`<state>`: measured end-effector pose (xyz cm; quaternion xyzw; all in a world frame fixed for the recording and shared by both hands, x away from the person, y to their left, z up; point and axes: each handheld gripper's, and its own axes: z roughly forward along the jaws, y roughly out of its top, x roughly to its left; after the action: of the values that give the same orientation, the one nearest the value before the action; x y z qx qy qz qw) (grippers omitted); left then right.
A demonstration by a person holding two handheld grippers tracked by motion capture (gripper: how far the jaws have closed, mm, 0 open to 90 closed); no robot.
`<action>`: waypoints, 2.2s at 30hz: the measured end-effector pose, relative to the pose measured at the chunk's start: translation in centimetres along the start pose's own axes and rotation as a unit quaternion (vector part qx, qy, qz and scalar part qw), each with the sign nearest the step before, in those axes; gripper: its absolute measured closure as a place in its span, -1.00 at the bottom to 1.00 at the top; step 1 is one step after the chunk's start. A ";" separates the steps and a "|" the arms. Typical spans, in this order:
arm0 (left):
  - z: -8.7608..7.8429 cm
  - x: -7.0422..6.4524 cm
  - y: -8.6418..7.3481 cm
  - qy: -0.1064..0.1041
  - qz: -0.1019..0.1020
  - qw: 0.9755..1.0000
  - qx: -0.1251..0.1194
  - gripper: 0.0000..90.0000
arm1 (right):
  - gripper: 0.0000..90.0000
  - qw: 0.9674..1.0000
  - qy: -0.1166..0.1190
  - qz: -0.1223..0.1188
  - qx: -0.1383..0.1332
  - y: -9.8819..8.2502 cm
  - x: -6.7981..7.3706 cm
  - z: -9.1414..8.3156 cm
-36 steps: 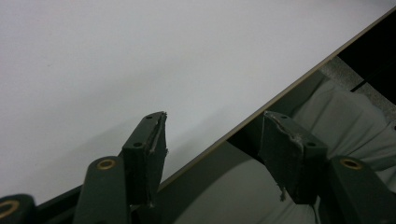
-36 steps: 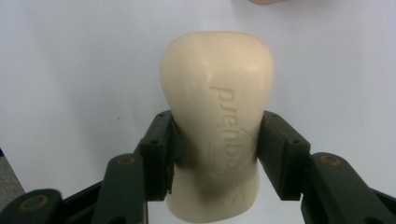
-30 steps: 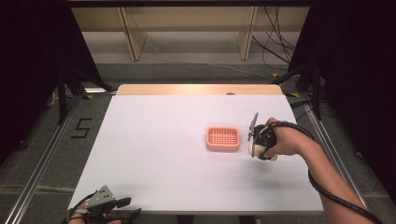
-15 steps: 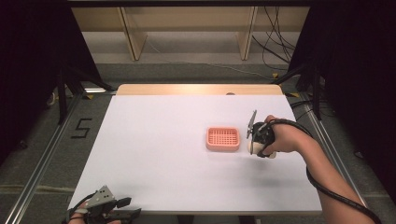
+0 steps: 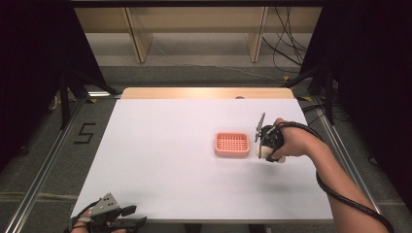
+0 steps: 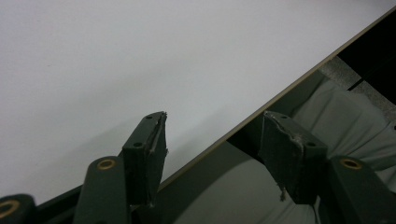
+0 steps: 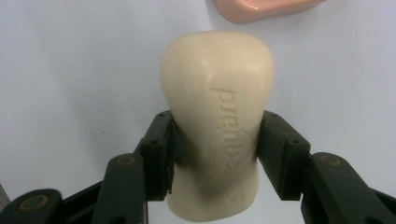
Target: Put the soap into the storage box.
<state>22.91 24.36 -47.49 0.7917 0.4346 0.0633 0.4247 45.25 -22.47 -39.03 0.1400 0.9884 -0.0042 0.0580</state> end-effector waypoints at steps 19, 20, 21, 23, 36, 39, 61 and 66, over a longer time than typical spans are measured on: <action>0.0 0.0 0.0 -0.001 0.005 1.000 0.000 -0.11 | 0.13 1.000 -0.010 -0.006 -0.002 0.8 -0.4 -0.1; 0.0 0.0 0.0 -0.002 0.005 1.000 0.000 -0.11 | 0.13 1.000 -0.004 -0.005 -0.001 0.9 -0.4 -0.1; 0.0 0.0 0.0 -0.002 0.005 1.000 0.000 -0.11 | 0.13 1.000 -0.003 -0.003 0.001 1.0 -0.4 -0.2; 0.0 0.0 0.0 -0.002 0.005 1.000 -0.001 -0.10 | 0.13 1.000 -0.010 -0.014 -0.003 1.0 -0.5 -0.2; 0.0 0.0 0.0 -0.002 0.006 1.000 -0.001 -0.10 | 0.13 1.000 -0.006 -0.010 0.000 1.6 -0.6 -0.2; 0.0 0.0 0.0 -0.002 0.006 1.000 0.000 -0.10 | 0.13 1.000 -0.007 -0.018 -0.007 1.7 -0.8 -0.1; -0.1 0.0 0.0 -0.002 0.006 1.000 -0.001 -0.10 | 0.13 1.000 -0.008 -0.018 -0.005 3.3 -0.8 -0.2; 0.0 0.0 0.0 -0.001 0.006 1.000 -0.002 -0.10 | 0.13 1.000 -0.009 -0.009 -0.001 3.4 -0.7 -0.3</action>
<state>22.90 24.37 -47.45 0.7939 0.4289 0.0654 0.4261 46.83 -19.34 -38.63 0.1312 0.9891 -0.0051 0.0672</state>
